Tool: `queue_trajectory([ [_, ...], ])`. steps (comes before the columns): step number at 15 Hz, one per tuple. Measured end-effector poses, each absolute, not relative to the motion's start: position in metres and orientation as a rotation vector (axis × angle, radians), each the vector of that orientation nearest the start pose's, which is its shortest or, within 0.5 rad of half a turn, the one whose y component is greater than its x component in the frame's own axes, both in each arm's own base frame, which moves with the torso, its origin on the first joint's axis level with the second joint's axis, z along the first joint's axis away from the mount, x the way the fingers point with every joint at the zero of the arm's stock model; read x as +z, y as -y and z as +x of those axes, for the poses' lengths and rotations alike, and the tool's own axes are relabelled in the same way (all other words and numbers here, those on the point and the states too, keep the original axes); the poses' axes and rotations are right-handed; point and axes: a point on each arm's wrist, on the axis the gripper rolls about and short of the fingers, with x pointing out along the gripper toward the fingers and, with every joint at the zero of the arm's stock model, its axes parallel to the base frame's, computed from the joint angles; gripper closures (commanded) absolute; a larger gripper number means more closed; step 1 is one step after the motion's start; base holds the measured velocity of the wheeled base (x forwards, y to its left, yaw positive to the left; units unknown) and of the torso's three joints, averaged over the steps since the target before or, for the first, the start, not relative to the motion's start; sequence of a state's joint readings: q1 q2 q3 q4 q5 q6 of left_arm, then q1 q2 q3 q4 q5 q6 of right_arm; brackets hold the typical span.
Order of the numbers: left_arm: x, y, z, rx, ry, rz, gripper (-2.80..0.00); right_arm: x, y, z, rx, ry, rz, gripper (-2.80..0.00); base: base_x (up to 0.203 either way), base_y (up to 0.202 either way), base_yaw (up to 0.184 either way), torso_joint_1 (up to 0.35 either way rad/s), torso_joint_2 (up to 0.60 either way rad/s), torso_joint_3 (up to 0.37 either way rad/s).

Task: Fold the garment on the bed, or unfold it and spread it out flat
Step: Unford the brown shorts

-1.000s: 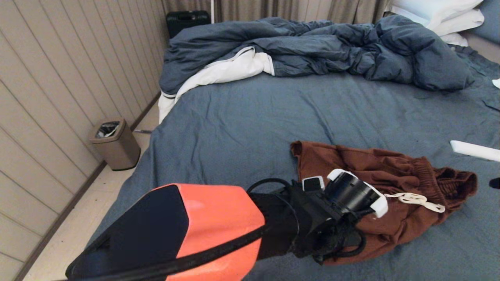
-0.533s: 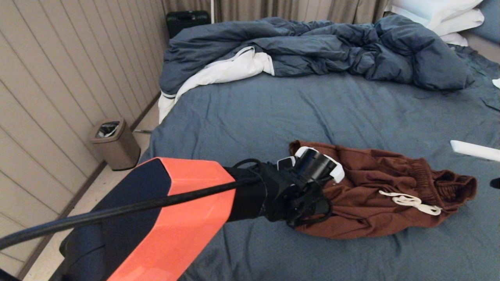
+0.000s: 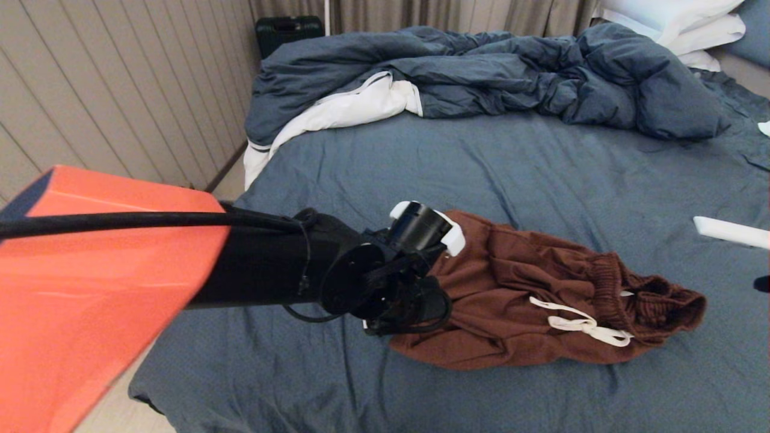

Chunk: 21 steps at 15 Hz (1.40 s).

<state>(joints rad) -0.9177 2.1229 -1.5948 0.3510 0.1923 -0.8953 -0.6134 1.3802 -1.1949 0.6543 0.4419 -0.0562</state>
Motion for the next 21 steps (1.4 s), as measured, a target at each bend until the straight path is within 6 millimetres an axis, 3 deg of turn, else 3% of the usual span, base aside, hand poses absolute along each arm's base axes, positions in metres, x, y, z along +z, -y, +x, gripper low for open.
queue_trajectory([
  [4, 0.152, 0.252, 0.25, -0.182, -0.99, -0.328, 0.0, 0.261, 0.103, 0.164, -0.14, -0.731, 0.371, 0.0, 0.0, 0.0, 0.0, 0.0, 0.0, 0.0],
  [9, 0.142, 0.157, 0.231, -0.086, -0.947, -0.32, 0.0, 0.258, 0.101, 0.16, -0.14, -0.739, 0.376, 0.0, 0.0, 0.0, 0.0, 0.0, 0.0, 0.0],
  [11, 0.148, 0.133, 0.226, -0.086, -0.915, -0.35, 0.0, 0.258, 0.1, 0.159, -0.14, -0.738, 0.375, 0.0, 0.0, 0.0, 0.0, 0.0, 0.0, 0.0],
  [13, 0.155, 0.122, 0.222, -0.107, -0.902, -0.376, 0.0, 0.259, 0.099, 0.157, -0.14, -0.733, 0.371, 0.0, 0.0, 0.0, 0.0, 0.0, 0.0, 0.0],
  [14, 0.156, 0.12, 0.221, -0.107, -0.897, -0.38, -2.8, 0.259, 0.098, 0.156, -0.138, -0.733, 0.37, 0.0, 0.0, 0.0, 0.0, 0.0, 0.0, 0.0],
  [21, 0.158, 0.113, 0.21, -0.133, -0.89, -0.344, -2.8, 0.259, 0.093, 0.153, -0.124, -0.731, 0.362, 0.0, 0.0, 0.0, 0.0, 0.0, 0.0, 0.0],
])
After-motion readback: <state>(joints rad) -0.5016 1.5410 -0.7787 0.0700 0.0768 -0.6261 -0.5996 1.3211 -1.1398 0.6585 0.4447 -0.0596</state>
